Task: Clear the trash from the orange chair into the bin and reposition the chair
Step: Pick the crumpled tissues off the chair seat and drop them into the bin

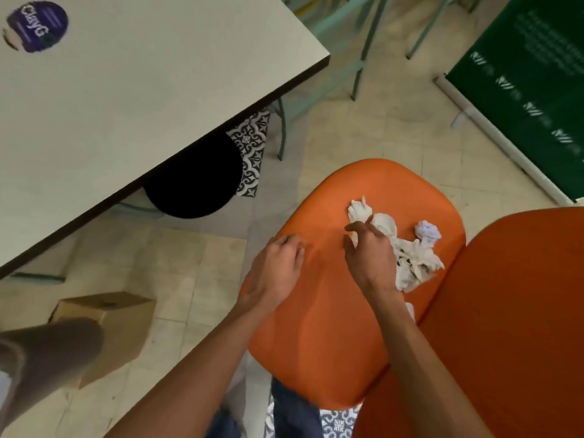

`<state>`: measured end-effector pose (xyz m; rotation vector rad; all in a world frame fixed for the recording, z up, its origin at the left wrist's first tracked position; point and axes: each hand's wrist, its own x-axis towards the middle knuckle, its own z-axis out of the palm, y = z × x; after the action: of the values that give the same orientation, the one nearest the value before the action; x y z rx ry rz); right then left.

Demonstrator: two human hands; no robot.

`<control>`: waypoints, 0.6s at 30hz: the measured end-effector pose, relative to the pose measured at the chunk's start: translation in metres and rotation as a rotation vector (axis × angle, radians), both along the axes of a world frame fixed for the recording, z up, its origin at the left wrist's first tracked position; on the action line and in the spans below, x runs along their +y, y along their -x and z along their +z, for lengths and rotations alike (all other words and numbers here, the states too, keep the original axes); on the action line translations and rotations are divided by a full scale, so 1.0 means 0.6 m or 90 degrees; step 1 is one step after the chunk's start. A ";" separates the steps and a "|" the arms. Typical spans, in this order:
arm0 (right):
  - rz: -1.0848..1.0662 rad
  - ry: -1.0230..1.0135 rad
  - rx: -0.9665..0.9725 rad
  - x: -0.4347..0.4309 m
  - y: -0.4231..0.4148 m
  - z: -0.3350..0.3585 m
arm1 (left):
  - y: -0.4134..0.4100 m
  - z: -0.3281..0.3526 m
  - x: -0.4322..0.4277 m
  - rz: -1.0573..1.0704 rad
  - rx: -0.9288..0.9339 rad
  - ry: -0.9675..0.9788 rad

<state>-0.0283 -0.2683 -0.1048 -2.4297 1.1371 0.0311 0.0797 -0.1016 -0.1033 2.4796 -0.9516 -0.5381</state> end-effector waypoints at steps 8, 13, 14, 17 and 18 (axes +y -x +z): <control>-0.017 0.016 0.107 -0.150 0.036 -0.085 | 0.032 -0.096 -0.178 -0.148 0.037 -0.059; 0.047 -0.026 0.117 -0.179 0.048 -0.135 | 0.050 -0.160 -0.234 -0.200 0.143 -0.095; 0.051 -0.033 0.114 -0.178 0.051 -0.142 | 0.052 -0.176 -0.236 -0.201 0.157 -0.098; 0.032 -0.061 0.100 -0.164 0.062 -0.161 | 0.064 -0.211 -0.227 -0.205 0.137 -0.082; 0.021 -0.069 0.095 -0.157 0.066 -0.165 | 0.065 -0.213 -0.222 -0.197 0.137 -0.078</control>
<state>-0.0682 -0.3625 -0.2041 -2.3812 1.1284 0.2822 0.0407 -0.2349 -0.2314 2.3279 -1.2519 -0.9678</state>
